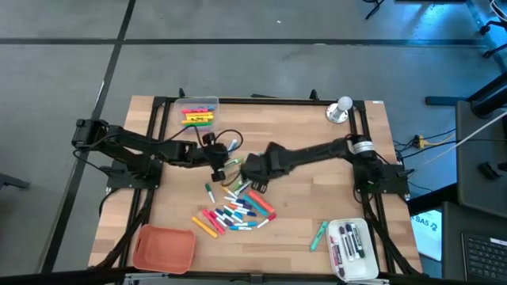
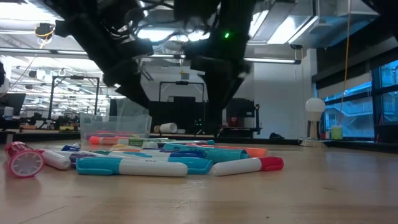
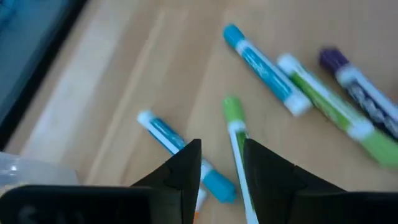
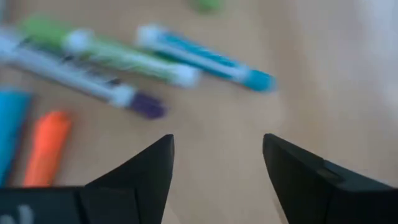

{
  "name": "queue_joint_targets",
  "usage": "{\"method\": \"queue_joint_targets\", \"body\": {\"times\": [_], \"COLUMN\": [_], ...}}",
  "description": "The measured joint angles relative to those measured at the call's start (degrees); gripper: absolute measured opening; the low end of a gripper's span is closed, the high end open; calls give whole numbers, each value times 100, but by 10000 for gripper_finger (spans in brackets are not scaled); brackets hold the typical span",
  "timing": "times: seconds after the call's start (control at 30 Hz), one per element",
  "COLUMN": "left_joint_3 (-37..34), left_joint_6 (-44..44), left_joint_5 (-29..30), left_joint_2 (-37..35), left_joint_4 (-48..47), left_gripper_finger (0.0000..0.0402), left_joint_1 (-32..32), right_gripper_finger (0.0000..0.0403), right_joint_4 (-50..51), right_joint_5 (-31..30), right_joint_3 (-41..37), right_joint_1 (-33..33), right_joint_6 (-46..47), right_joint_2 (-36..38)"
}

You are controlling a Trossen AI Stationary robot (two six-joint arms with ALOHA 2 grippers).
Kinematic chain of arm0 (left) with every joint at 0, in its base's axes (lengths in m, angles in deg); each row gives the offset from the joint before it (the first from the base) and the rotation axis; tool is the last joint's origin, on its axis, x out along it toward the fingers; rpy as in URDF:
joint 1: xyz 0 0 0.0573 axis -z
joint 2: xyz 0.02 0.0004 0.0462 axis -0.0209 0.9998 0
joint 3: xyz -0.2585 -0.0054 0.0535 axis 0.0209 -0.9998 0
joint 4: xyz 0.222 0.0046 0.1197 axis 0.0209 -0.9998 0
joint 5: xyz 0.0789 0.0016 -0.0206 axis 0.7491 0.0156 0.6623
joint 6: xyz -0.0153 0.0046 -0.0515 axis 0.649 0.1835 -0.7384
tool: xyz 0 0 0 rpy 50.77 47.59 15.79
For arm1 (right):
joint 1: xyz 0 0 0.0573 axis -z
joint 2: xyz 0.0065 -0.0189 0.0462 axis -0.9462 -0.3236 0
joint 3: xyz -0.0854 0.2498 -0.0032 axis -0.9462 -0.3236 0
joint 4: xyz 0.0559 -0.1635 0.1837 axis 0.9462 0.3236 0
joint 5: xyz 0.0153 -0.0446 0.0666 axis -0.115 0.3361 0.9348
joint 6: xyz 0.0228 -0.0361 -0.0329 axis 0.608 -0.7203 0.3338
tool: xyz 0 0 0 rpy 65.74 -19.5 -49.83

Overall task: Pick & Place Markers
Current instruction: Put the middle center pitch blue pen into the white bin

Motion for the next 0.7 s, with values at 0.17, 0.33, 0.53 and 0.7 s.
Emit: {"method": "queue_joint_targets", "body": {"times": [0.17, 0.33, 0.53, 0.7], "left_joint_3": [-2, -2, -4, -4], "left_joint_6": [89, -140, -279, -182], "left_joint_5": [-98, -64, -59, 138], "left_joint_2": [16, 17, 17, 17], "left_joint_4": [-325, -539, -752, -713], "left_gripper_finger": [117, 120, 119, 121], "left_joint_1": [-102, -277, -334, -337], "right_gripper_finger": [243, 243, 243, 243], "right_joint_4": [-1133, -1506, -953, -876], "right_joint_5": [645, 676, 1107, 1370], "right_joint_3": [0, 0, 4, 142], "right_joint_1": [295, 630, 880, 947], "right_joint_6": [-2435, -4232, -4378, -4282], "right_joint_2": [-317, -681, -793, -755]}}
